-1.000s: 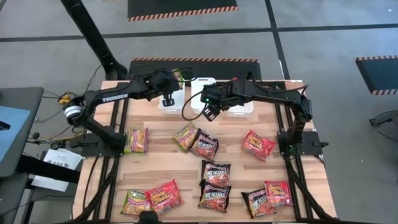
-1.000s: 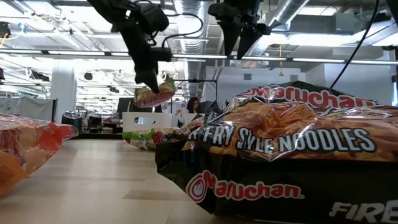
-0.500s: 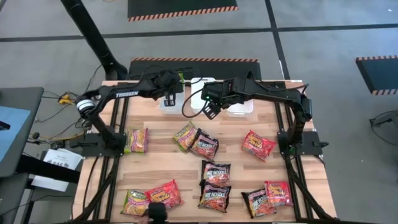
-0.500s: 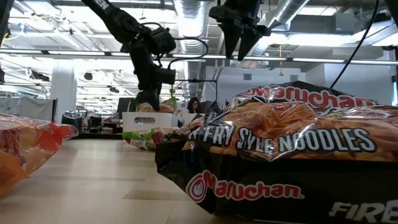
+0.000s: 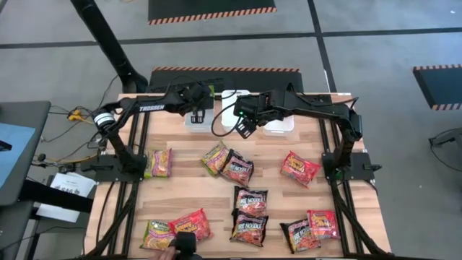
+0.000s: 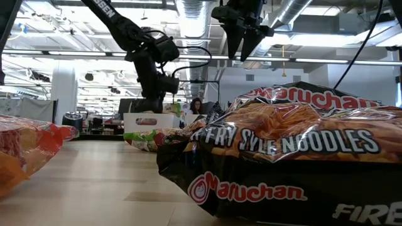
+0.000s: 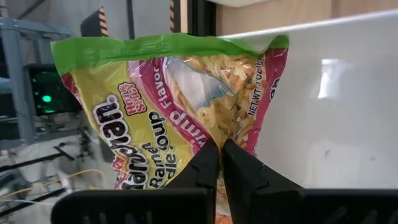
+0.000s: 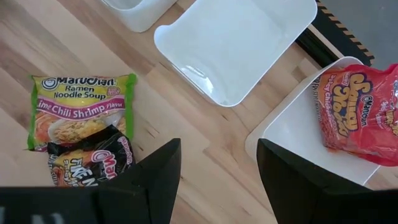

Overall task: Sort Maruchan noodles
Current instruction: Put the green noodle pack into the left white bin, then put the black noodle pack into the middle white bin

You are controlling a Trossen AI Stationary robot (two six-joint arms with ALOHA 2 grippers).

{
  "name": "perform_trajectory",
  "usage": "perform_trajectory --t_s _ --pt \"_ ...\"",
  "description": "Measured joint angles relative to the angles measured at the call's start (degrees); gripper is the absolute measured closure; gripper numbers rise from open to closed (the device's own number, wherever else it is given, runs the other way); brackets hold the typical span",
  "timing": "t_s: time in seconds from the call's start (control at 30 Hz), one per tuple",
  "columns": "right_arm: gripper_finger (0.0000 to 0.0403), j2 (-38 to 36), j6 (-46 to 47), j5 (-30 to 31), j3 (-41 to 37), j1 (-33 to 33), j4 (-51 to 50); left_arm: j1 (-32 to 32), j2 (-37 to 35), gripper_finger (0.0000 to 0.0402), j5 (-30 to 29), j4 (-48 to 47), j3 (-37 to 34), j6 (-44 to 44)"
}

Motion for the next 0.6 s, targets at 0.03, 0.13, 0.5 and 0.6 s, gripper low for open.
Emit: perform_trajectory --t_s 0.03,0.13,0.5,0.6 --pt "0.0168 0.00 0.00 0.00 0.00 0.00 -0.02 0.12 0.00 0.0398 0.25 -0.12 0.00 -1.09" --pt "0.0168 0.00 0.00 -0.02 0.00 0.00 -0.04 0.63 0.00 0.0379 2.42 -1.58 0.00 -3.82" --pt "0.0168 0.00 -0.07 -0.04 0.00 0.00 -0.50 1.47 -0.02 0.0285 3.34 -5.49 1.85 -10.01" --pt "0.0168 0.00 -0.11 -0.04 0.00 0.00 -0.52 1.47 -0.02 0.0276 4.35 -8.84 4.83 -12.70"
